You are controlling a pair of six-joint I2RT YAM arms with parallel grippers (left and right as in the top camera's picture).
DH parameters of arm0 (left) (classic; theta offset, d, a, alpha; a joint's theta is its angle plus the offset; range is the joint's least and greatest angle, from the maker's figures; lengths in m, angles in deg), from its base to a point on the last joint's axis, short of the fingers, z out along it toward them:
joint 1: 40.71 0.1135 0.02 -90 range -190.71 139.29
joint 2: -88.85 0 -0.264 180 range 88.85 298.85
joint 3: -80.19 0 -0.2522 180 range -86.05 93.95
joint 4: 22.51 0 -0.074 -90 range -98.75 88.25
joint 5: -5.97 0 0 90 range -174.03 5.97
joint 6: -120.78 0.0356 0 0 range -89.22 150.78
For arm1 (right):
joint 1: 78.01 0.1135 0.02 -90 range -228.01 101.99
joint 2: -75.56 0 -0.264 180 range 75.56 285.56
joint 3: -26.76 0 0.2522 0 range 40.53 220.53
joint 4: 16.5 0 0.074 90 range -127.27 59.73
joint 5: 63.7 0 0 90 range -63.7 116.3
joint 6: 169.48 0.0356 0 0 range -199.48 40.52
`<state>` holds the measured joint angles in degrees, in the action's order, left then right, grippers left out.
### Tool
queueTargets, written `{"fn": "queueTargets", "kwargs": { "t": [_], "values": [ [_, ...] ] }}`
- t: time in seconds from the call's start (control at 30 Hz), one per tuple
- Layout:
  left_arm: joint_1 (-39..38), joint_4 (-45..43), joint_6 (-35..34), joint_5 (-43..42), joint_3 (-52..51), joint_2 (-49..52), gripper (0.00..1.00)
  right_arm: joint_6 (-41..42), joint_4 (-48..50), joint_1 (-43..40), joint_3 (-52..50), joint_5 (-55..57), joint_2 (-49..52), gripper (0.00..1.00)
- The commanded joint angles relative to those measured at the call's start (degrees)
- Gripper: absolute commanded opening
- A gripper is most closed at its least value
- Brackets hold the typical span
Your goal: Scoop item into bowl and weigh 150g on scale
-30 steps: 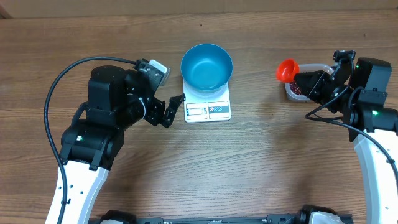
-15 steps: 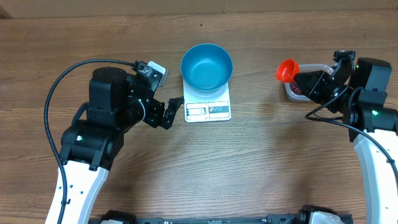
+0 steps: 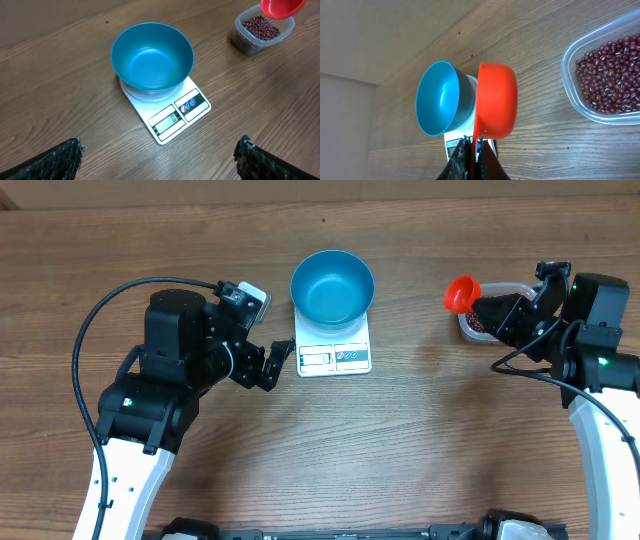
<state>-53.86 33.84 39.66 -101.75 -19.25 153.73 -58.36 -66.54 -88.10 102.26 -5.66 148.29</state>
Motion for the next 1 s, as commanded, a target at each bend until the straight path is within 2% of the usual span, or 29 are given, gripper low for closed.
{"fn": "queueTargets", "kwargs": {
  "t": [0.0,0.63,0.97],
  "values": [
    [-0.4,0.3,-1.0,0.3,1.0,-0.4,0.99,-0.5,0.2,-0.2,1.0,0.4,-1.1,0.04],
    [-0.4,0.3,-1.0,0.3,1.0,-0.4,1.0,-0.6,-2.8,-0.6,1.0,0.4,-1.1,0.04],
    [-0.4,0.3,-1.0,0.3,1.0,-0.4,0.99,-3.8,-10.7,-9.8,1.0,0.1,-1.4,0.04]
  ]
}}
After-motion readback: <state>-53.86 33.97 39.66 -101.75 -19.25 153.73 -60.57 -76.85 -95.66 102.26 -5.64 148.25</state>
